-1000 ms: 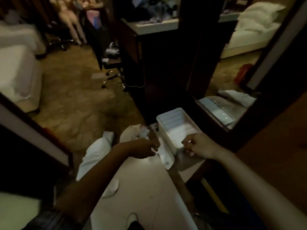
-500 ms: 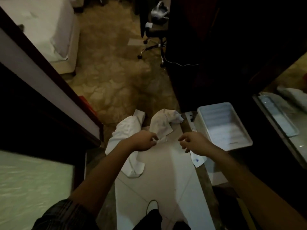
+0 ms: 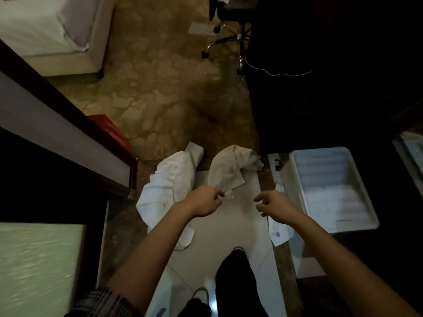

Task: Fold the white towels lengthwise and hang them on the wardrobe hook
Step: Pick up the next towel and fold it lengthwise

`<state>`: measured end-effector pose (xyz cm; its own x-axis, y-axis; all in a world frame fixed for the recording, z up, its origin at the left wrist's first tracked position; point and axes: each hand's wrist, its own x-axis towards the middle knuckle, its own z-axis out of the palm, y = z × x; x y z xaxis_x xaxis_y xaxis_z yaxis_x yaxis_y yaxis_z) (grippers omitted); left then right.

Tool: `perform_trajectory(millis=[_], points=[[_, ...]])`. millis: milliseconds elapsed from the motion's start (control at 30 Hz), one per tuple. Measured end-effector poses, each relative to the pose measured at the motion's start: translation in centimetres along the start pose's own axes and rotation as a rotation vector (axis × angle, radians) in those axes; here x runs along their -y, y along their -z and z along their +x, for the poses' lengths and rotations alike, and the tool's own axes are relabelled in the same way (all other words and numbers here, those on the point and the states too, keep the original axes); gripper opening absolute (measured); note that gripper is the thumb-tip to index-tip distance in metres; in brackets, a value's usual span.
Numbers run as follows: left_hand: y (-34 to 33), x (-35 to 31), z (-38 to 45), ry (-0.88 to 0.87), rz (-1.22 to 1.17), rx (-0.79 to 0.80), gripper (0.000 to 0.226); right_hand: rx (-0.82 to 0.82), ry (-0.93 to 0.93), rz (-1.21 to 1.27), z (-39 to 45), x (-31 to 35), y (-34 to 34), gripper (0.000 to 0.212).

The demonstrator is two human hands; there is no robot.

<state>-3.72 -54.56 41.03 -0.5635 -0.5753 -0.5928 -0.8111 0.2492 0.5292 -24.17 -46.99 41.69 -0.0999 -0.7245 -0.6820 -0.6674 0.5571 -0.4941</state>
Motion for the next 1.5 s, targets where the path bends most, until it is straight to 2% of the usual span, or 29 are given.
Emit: perform_trajectory(millis=[233,467,767,933,1000,1067,1167,1233,1300,1367,1500], points=[[-3.8,1.2,10.1,0.064,-0.107,-0.073,0.034,0.034,-0.052,0.024,9.7,-6.0,-0.3,0.028],[-9.5,5.6,20.2,0.135,-0.153,-0.111,0.034,0.022,-0.113,0.102,20.8,-12.5,-4.6,0.03],[-19.2,15.6,36.9,0.106,-0.091,-0.105,0.035,-0.057,-0.152,0.162,39.9,-22.0,-13.9,0.04],[-23.0,20.5,46.0,0.161,-0.024,-0.064,0.039,-0.119,-0.174,0.221,50.2,-27.0,-18.4,0.049],[-23.2,21.9,49.0,0.153,0.037,-0.036,0.041,-0.091,-0.222,0.224,53.6,-28.4,-19.6,0.053],[-22.9,23.1,51.2,0.124,0.08,-0.086,0.042,-0.024,-0.273,0.202,56.3,-29.2,-20.5,0.056],[-23.4,24.7,53.1,0.11,0.1,-0.113,0.044,-0.073,-0.179,0.061,59.8,-30.0,-20.5,0.063],[-24.3,25.5,53.6,0.131,0.103,-0.048,0.047,-0.134,-0.124,0.119,61.2,-30.0,-20.3,0.076],[-25.0,26.0,53.6,0.147,0.124,0.014,0.05,-0.174,-0.097,0.179,62.0,-30.0,-20.6,0.081],[-25.3,26.5,53.5,0.151,0.15,0.031,0.052,-0.215,-0.086,0.153,62.5,-30.0,-21.3,0.075],[-25.2,27.1,53.3,0.136,0.179,0.024,0.058,-0.249,-0.135,0.138,63.0,-29.7,-21.9,0.047]])
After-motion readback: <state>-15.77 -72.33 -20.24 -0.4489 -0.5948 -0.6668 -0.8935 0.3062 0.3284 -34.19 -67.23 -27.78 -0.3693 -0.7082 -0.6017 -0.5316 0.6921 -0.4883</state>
